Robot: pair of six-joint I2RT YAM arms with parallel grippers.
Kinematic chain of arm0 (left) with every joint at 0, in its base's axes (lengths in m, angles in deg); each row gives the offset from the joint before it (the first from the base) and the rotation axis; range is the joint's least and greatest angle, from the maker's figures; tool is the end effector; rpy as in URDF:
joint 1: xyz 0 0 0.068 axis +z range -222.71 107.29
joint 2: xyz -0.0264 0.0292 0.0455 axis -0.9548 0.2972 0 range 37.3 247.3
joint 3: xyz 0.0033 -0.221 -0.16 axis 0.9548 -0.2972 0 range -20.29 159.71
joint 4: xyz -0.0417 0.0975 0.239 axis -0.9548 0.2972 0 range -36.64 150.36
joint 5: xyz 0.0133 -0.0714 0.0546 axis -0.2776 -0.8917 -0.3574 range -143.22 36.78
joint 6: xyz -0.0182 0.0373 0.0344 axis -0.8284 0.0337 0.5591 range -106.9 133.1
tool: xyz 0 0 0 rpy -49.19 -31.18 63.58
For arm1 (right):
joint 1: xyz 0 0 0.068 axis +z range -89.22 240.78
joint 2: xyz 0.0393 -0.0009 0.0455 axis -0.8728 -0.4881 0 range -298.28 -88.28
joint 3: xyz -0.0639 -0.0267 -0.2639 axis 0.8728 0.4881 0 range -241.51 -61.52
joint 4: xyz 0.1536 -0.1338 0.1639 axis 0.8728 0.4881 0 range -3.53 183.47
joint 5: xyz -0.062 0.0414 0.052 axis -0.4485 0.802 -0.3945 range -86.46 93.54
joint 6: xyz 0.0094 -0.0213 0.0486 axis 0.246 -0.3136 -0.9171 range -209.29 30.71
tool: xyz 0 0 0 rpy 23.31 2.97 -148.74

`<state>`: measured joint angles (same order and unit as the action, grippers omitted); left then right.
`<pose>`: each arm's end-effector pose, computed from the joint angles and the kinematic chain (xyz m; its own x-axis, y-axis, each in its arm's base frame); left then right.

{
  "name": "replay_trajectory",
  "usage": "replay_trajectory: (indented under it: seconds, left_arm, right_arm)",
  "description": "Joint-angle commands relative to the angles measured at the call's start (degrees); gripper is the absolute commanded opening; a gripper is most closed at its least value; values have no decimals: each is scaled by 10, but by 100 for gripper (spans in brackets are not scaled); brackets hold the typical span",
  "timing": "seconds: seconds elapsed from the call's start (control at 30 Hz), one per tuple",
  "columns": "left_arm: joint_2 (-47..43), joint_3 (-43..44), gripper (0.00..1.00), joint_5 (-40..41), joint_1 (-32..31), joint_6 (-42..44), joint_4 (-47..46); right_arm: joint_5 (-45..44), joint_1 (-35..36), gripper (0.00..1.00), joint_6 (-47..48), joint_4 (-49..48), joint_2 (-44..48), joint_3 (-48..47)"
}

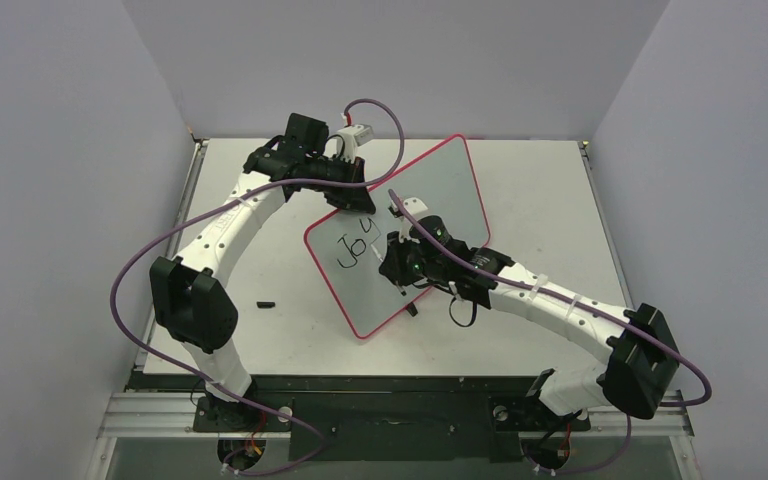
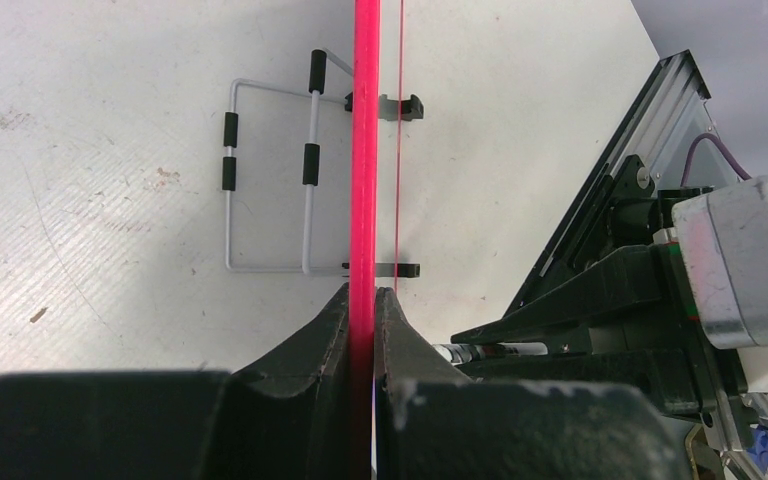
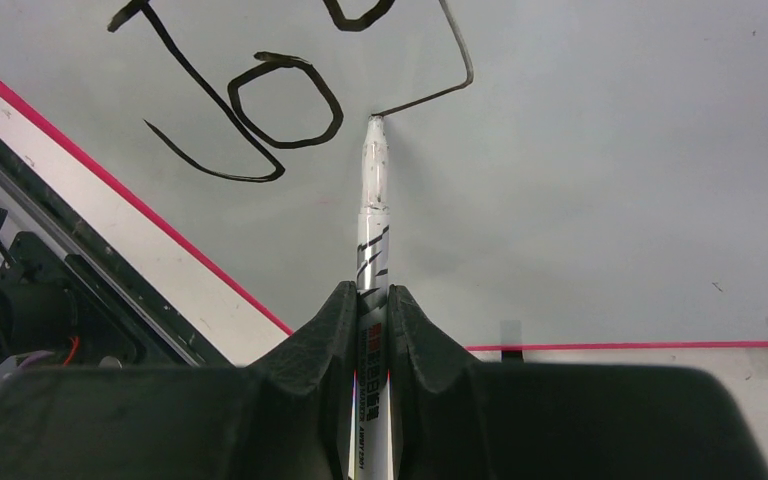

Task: Write a sentence on the whiteboard

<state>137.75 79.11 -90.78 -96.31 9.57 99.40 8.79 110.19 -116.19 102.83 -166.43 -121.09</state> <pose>0.3427 -0.1735 0.3538 -0.7130 0.2581 -0.6519 0.6549 0.5774 -0.4876 0.1972 0.2350 0.2881 -0.6965 -0.1205 -0.7074 -0.5494 0.7237 0.4177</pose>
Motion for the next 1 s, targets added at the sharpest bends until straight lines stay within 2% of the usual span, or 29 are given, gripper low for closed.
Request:
replay_trajectory:
  seconds: [0.0,0.17,0.57,0.8,0.97]
  left_arm:
    - [-5,31,0,48,-4,40,-6]
    - [-4,28,0,61,-3,39,-6]
    - [16,5,0,70,27,55,-1]
    - [29,-14,0,66,49,72,-5]
    - [40,-21,8,70,58,76,-18]
  right_arm:
    - [10,-5,0,-2,-9,2,-29]
    - [-16,-5,0,7,10,44,-37]
    - [-135,-5,0,34,50,263,37]
    - [-163,-7,0,38,70,287,61]
    - [-165,-7,0,41,68,281,65]
